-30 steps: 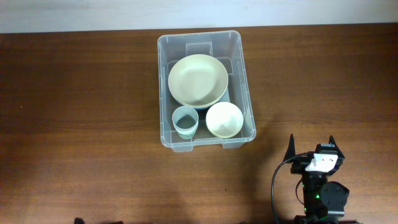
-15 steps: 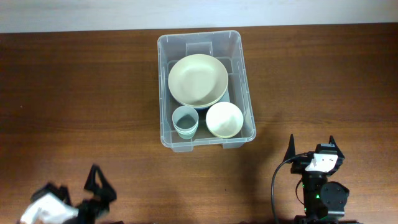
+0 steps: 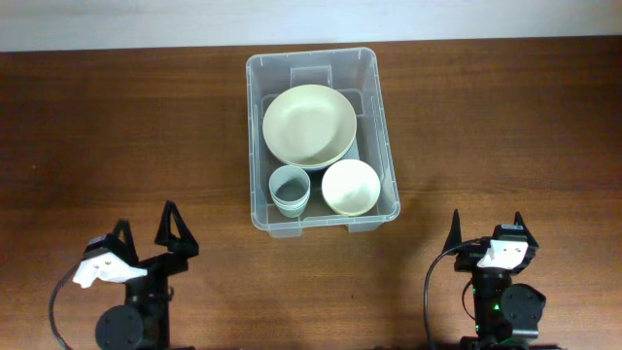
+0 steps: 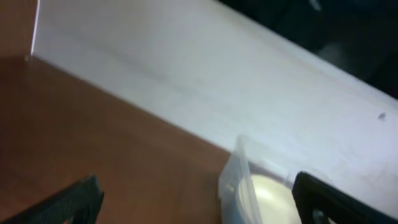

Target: Pack container

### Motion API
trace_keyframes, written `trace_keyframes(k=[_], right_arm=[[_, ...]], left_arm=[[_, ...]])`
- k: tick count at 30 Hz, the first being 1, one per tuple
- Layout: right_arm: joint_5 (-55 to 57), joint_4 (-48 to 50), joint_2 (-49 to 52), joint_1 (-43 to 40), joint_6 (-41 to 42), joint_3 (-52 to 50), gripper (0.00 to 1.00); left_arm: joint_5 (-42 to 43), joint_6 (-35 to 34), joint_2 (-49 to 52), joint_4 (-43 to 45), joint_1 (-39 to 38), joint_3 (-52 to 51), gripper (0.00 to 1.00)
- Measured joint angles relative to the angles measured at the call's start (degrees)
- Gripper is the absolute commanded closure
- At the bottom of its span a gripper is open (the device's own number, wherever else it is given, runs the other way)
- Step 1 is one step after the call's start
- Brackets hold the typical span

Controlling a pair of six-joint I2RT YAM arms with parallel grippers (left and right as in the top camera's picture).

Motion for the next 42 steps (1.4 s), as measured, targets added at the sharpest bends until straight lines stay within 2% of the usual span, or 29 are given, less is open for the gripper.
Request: trace_keyframes(k=[5,15,19,30,39,42], right_arm=[[0.0,0.0,0.0,0.0,0.0,0.0,0.01],[0.0,0.0,0.0,0.0,0.0,0.0,0.01],[0.0,0.0,0.0,0.0,0.0,0.0,0.01],[0.0,0.0,0.0,0.0,0.0,0.0,0.01],[0.0,0.0,0.0,0.0,0.0,0.0,0.01],[0.0,0.0,0.0,0.0,0.0,0.0,0.01]], left_arm=[[0.0,7.5,-0.1,9.3,0.0,-4.3,0.01],[0.0,30.4,-0.1,14.4,-4.4,-6.8,0.01],[0.0,35.4,-0.1,15.8,-4.9,-6.9,0.01],[0.0,39.0,-0.3,16.4,-4.9,-10.1,0.01],[-0.3,39.2,-5.9,14.9,-4.9,-14.4,0.01],[-3.3,36.6,-7.1,14.8,-4.9,-14.4,0.01]])
